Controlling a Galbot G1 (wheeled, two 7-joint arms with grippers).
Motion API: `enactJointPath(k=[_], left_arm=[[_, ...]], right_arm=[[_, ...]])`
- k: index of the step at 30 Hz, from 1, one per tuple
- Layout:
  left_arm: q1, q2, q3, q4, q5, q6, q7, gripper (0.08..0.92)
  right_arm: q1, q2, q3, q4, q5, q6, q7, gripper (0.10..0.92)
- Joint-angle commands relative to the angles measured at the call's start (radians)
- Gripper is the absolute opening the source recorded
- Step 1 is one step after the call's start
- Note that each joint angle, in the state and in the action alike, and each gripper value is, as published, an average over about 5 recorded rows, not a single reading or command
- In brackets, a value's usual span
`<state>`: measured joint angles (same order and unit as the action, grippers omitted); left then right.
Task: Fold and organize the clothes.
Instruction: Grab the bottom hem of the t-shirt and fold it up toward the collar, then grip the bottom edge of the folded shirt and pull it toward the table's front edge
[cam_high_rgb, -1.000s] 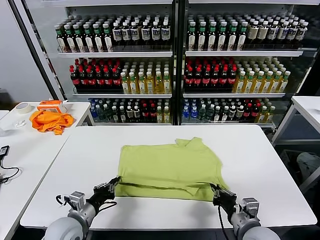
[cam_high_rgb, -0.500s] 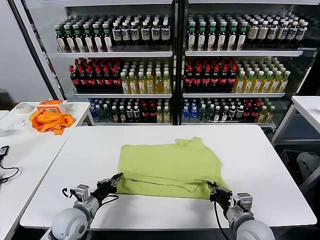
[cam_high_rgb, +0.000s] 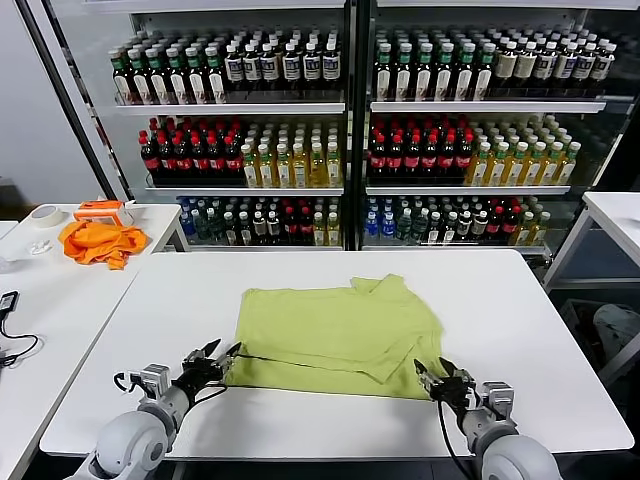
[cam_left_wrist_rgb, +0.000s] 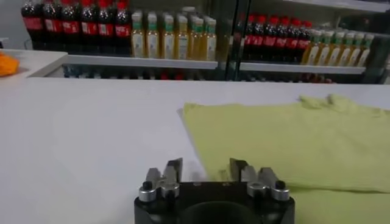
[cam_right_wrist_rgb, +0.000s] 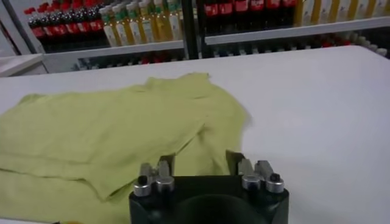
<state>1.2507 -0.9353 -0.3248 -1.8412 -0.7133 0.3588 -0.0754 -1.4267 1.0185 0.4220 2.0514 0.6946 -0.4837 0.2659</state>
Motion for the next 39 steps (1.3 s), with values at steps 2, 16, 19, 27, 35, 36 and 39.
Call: enactJointPath(k=[2,16,19,27,35,36,39], left_arm=[[0.062,0.005,-0.013,-0.085,-0.018,0.059,-0.04,0.734],[0.107,-0.005,-0.001,-0.11,0.019,0.148,-0.122,0.817],[0.107,-0.002,0.003,-0.111,0.021,0.151,-0.13,0.765],[0.136,-0.007,0.004,-0.131,0.022,0.155,-0.128,0.551],[0.141,-0.018,0.011,-0.134,0.033,0.157,-0.121,0.317],[0.139,-0.02,0.013,-0.132,0.037,0.157,-0.12,0.291],[0.136,-0.025,0.016,-0.132,0.046,0.156,-0.116,0.204]], right_arm=[[-0.046,0.006,0.041,0.0,-0.019,0.008,-0.006,0.805],[-0.038,0.051,-0.004,-0.045,-0.035,0.029,-0.009,0.765],[-0.035,0.054,-0.017,-0.049,-0.033,0.029,-0.016,0.681],[-0.032,0.057,-0.029,-0.048,-0.03,0.028,-0.017,0.447],[-0.03,0.061,-0.034,-0.041,-0.031,0.031,-0.015,0.23],[-0.03,0.062,-0.033,-0.039,-0.03,0.031,-0.014,0.205],[-0.03,0.065,-0.03,-0.033,-0.03,0.031,-0.013,0.147]])
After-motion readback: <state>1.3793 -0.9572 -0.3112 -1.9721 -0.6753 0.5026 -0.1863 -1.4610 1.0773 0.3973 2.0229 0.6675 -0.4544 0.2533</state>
